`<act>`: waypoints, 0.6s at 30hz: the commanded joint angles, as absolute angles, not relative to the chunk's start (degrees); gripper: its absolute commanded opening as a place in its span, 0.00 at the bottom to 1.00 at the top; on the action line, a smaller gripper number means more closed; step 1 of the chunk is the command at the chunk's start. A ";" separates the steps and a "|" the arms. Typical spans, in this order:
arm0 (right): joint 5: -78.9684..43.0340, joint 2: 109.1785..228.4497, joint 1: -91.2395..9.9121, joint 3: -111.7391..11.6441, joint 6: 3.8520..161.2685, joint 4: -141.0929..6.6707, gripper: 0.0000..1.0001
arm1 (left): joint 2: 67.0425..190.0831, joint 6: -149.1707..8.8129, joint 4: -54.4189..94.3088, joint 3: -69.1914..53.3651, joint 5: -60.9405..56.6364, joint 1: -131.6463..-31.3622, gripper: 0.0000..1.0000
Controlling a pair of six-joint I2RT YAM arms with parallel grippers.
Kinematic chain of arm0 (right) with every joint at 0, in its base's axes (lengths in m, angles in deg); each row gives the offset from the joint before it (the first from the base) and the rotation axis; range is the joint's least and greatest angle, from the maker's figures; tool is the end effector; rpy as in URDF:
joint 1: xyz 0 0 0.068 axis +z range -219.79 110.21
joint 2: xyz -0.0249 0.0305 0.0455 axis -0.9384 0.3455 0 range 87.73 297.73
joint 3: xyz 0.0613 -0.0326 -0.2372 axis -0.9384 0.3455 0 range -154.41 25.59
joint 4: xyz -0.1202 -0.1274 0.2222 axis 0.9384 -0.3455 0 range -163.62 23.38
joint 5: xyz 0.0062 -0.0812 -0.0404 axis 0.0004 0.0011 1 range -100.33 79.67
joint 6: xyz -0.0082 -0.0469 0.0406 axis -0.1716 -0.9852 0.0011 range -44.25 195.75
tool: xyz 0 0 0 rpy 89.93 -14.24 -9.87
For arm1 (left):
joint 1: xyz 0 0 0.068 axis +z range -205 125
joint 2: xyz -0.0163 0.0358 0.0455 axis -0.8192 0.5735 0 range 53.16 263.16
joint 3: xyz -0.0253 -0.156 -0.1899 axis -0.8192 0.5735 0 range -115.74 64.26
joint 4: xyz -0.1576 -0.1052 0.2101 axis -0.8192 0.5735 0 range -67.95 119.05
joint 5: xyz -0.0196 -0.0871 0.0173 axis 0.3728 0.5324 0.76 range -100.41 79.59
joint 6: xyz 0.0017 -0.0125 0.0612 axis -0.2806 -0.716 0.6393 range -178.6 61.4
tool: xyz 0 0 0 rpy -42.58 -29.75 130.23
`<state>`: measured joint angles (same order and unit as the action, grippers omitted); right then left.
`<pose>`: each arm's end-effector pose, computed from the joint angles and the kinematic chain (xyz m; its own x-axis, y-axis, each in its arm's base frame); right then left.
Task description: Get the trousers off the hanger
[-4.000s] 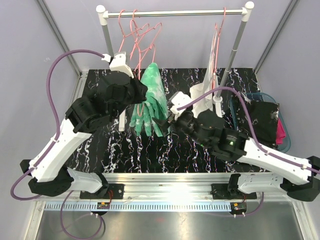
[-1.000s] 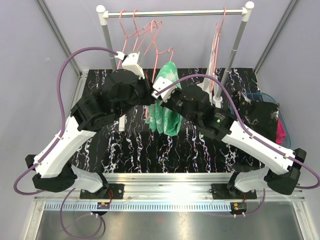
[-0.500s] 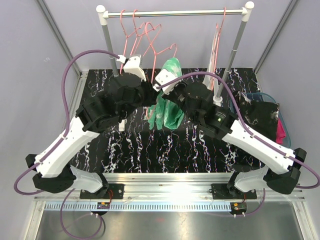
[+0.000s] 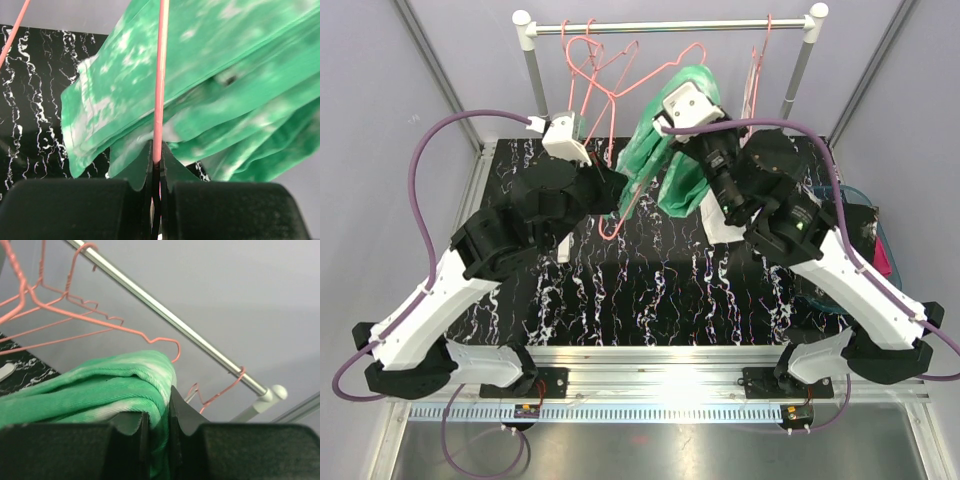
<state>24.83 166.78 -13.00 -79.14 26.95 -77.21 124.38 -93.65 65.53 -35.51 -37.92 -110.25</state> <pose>0.1869 0.2355 0.5460 0.3795 -0.5435 -0.7487 -0.1427 0.7652 -0.6278 0.1677 -0.2031 0.4889 -0.3928 -0.3275 -0.8593 0.3039 0.8357 -0.4574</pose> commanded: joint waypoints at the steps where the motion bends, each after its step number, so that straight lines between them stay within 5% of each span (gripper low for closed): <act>1: 28.34 165.95 -13.10 -88.83 21.43 -65.91 0.00 | 123.03 -93.05 66.70 -32.87 -41.00 -110.20 0.00; 10: 33.09 168.50 -13.10 -102.54 16.78 -70.30 0.00 | 121.10 -92.70 67.05 -28.91 -42.76 -109.85 0.00; 18: 36.33 165.26 -13.19 -102.48 18.20 -70.41 0.00 | 119.52 -92.53 66.34 -24.60 -42.84 -108.79 0.00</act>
<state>33.75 169.49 -12.97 -100.12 20.52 -79.52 120.88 -93.10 66.19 -25.19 -40.35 -109.16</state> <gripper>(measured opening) 0.187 0.027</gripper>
